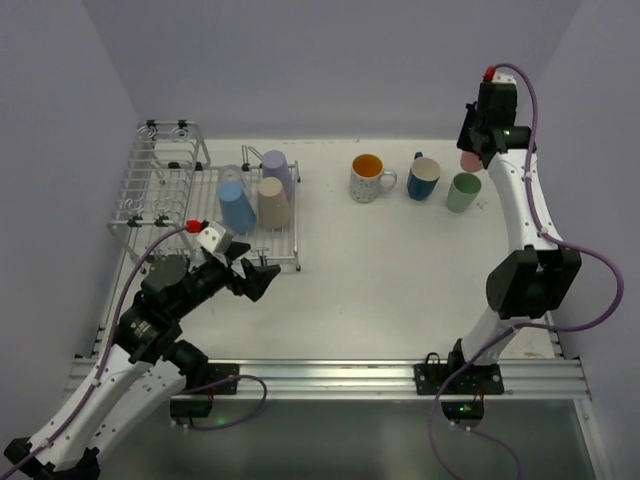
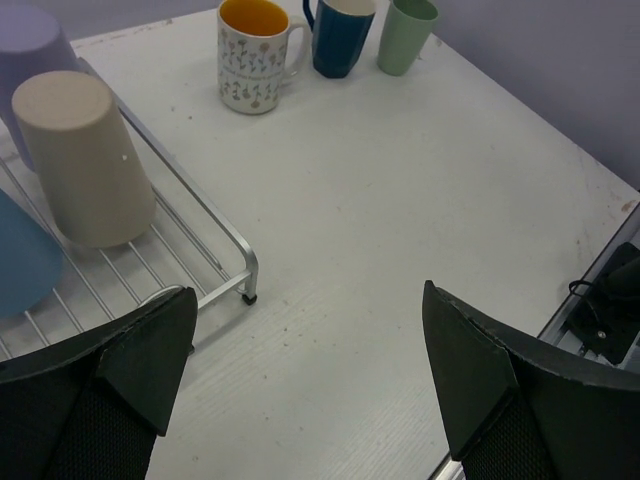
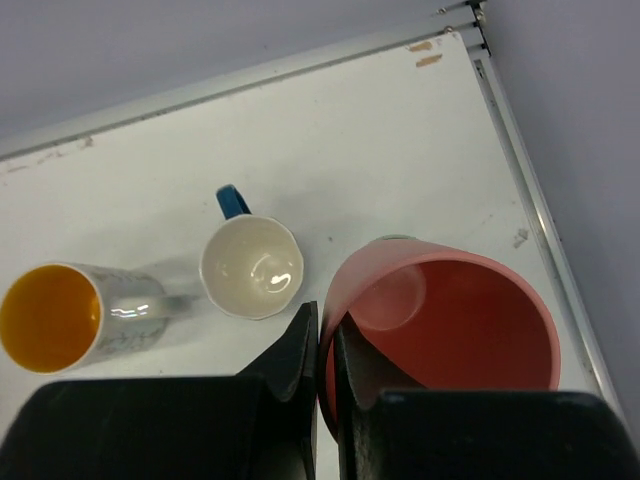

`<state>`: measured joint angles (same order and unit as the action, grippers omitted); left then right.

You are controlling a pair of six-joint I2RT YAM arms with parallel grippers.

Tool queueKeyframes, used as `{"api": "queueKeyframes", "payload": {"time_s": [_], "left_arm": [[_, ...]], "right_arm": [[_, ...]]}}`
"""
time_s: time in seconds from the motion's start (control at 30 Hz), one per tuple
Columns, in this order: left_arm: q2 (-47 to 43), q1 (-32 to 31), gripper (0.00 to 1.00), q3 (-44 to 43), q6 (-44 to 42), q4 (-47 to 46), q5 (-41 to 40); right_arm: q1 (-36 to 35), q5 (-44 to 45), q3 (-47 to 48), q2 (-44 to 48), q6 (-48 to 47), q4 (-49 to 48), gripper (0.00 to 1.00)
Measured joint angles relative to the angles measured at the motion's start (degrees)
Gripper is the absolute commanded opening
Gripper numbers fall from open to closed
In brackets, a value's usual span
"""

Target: Unload the cups from the dish rack

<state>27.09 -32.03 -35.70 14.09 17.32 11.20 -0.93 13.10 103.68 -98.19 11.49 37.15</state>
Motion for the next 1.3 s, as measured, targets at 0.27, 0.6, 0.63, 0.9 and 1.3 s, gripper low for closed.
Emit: {"api": "queueKeyframes", "payload": {"time_s": [0.27, 0.6, 0.63, 0.9, 1.3], "left_arm": [[-0.20, -3.69, 1.00, 0.00, 0.00, 0.46, -2.62], [-0.46, -4.11, 1.00, 0.00, 0.00, 0.63, -4.02], [-0.44, -4.11, 1.00, 0.00, 0.00, 0.66, -4.04], [0.70, -4.11, 1.00, 0.00, 0.00, 0.79, -4.39], [2.10, -3.96, 1.00, 0.00, 0.00, 0.85, -5.27]], "right_arm": [[2.19, -0.22, 3.30, -4.70, -2.34, 6.38, 0.00], [3.63, -2.27, 5.20, -11.34, -3.28, 7.56, 0.00], [3.63, -2.45, 5.44, -11.85, -3.37, 7.52, 0.00], [3.63, -3.87, 5.55, -13.20, -3.65, 6.86, 0.00], [3.63, -5.14, 1.88, -16.74, -3.63, 3.58, 0.00]]}}
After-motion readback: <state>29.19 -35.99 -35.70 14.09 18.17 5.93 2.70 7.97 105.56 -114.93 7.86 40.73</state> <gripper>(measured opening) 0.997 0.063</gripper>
